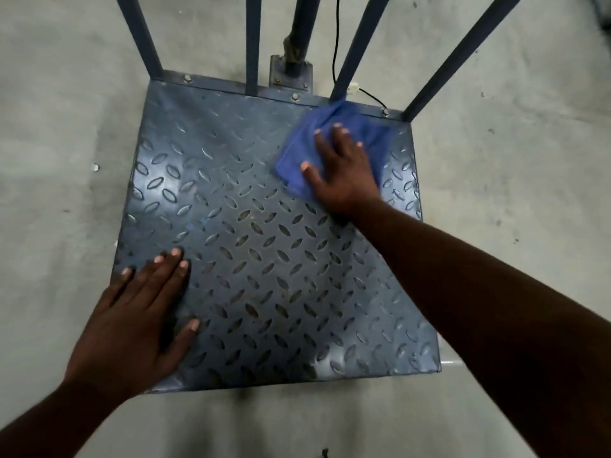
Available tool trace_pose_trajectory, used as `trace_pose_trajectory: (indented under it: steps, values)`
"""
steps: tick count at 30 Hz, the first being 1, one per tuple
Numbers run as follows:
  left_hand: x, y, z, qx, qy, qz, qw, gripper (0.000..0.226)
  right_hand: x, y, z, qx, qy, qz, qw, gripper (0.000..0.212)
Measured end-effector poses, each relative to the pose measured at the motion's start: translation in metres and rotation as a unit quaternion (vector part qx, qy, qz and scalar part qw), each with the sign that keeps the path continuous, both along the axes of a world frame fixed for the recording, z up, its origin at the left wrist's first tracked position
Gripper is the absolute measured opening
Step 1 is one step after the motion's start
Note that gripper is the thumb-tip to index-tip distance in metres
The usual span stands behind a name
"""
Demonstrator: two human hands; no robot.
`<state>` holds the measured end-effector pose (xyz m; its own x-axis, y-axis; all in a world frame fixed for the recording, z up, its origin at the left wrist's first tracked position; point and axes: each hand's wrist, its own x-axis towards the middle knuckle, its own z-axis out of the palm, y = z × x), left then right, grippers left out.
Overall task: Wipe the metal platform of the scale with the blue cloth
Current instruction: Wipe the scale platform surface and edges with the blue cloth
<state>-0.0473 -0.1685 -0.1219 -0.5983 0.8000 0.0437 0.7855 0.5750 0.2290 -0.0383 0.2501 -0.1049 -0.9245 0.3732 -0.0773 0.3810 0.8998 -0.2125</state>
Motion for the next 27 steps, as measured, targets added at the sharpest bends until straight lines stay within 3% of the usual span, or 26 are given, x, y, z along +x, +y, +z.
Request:
trace_pose_trajectory:
  steps: [2,3,5,7,9,13,16,20,24,25,27]
  values:
    - [-0.001,0.001,0.002,-0.006,0.002,0.0,1.0,0.087,0.011,-0.001,-0.004,0.025,0.007,0.185,0.982,0.072]
    - [-0.001,0.001,0.003,-0.012,0.0,-0.001,1.0,0.087,0.017,0.011,-0.005,0.031,0.014,0.179,0.983,0.072]
    - [-0.002,0.0,0.003,-0.017,-0.004,-0.001,1.0,0.087,0.028,0.044,-0.002,0.025,-0.004,-0.026,0.999,0.077]
    - [-0.002,0.0,0.003,-0.015,-0.004,0.0,1.0,0.087,0.035,0.073,0.003,0.009,-0.029,-0.24,0.97,0.085]
    - [-0.004,0.001,0.003,-0.015,-0.007,0.0,1.0,0.087,0.025,0.08,0.004,0.01,-0.029,-0.303,0.952,0.088]
    - [-0.004,0.0,0.001,-0.026,-0.016,0.002,1.0,0.087,-0.019,0.05,0.004,0.01,-0.025,-0.31,0.95,0.092]
    - [-0.005,-0.001,0.001,-0.029,-0.017,0.005,0.999,0.087,-0.057,-0.006,0.001,0.02,-0.011,-0.241,0.97,0.092]
    - [-0.003,-0.002,0.002,-0.037,-0.029,0.013,0.999,0.088,-0.081,-0.103,0.006,0.025,0.008,-0.033,0.999,0.081]
    - [-0.003,-0.003,0.001,-0.035,-0.035,0.022,0.999,0.088,-0.072,-0.158,-0.01,0.026,0.035,0.263,0.964,0.072]
    - [-0.003,-0.003,0.0,-0.037,-0.035,0.023,0.998,0.088,-0.076,-0.153,-0.011,0.033,0.037,0.292,0.955,0.072]
    - [-0.001,-0.003,0.001,-0.036,-0.035,0.024,0.998,0.088,-0.088,-0.13,-0.005,0.048,0.021,0.207,0.977,0.076]
